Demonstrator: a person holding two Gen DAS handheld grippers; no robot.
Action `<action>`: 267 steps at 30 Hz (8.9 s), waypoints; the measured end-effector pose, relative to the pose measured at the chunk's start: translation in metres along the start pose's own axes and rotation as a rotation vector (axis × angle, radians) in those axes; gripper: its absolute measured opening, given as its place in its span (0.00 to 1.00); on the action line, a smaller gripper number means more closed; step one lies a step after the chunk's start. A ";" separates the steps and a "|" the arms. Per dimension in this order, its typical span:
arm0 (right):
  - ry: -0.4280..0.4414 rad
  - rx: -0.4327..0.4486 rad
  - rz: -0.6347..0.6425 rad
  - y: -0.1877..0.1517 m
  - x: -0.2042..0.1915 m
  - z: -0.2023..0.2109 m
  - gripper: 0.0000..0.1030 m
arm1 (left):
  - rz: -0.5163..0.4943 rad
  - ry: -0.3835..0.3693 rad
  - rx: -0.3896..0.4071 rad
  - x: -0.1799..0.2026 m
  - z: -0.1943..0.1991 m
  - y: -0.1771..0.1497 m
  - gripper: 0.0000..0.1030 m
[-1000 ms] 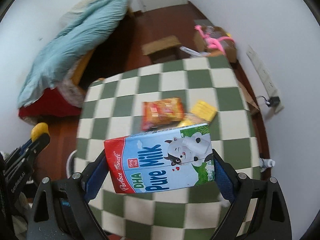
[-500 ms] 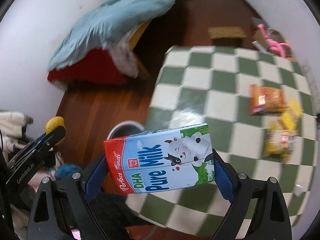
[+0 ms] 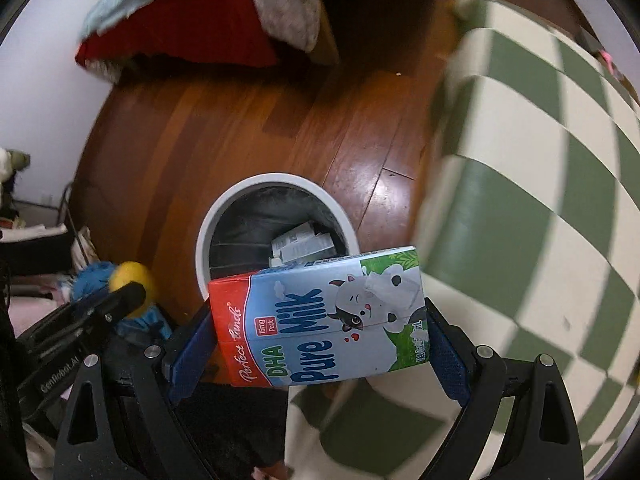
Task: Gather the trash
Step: 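Open the left tool over the bin while the right tool drops the milk carton, then move both tools back over the table toward the snack wrappers, then grasp the yellow panda snack bag with the left tool while the right tool grasps a clear plastic cup, then carry the panda snack bag and plastic cup over the trash bin with both tools, then open the left tool over the bin while the right tool drops the cup, then move both tools back over the table toward the remaining wrapper and box, then grasp the orange chip bag with the left tool while the right tool grasps the yellow box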
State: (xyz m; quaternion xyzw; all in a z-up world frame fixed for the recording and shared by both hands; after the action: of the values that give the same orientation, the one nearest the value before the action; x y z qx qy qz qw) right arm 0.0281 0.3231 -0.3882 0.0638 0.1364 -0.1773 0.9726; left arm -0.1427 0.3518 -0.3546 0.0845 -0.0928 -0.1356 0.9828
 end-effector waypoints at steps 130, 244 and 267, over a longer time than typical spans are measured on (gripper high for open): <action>-0.044 0.396 -0.759 -0.268 0.456 0.225 0.43 | -0.732 -0.025 0.174 0.507 0.018 -0.145 0.51; -0.058 0.369 -0.632 -0.128 0.356 0.241 1.00 | -0.319 0.023 0.262 0.302 0.054 -0.038 0.96; -0.201 0.209 -0.717 -0.129 0.485 0.165 0.61 | -0.691 0.156 0.205 0.411 -0.034 -0.050 0.96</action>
State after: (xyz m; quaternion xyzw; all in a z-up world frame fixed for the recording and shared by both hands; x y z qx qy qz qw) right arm 0.4581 0.0163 -0.3804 0.0934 0.0351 -0.5243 0.8457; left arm 0.2406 0.1928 -0.3321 0.2190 0.0031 -0.4425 0.8696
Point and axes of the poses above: each gripper's, at about its wrist camera, not at the fingertips, and z roughly against the way its jaws point, x to its right, y to its top, the point moved 4 cm from there along -z, roughly the way its jaws point, and after that the axes turned 3 degrees about y, right-handed, at the moved point
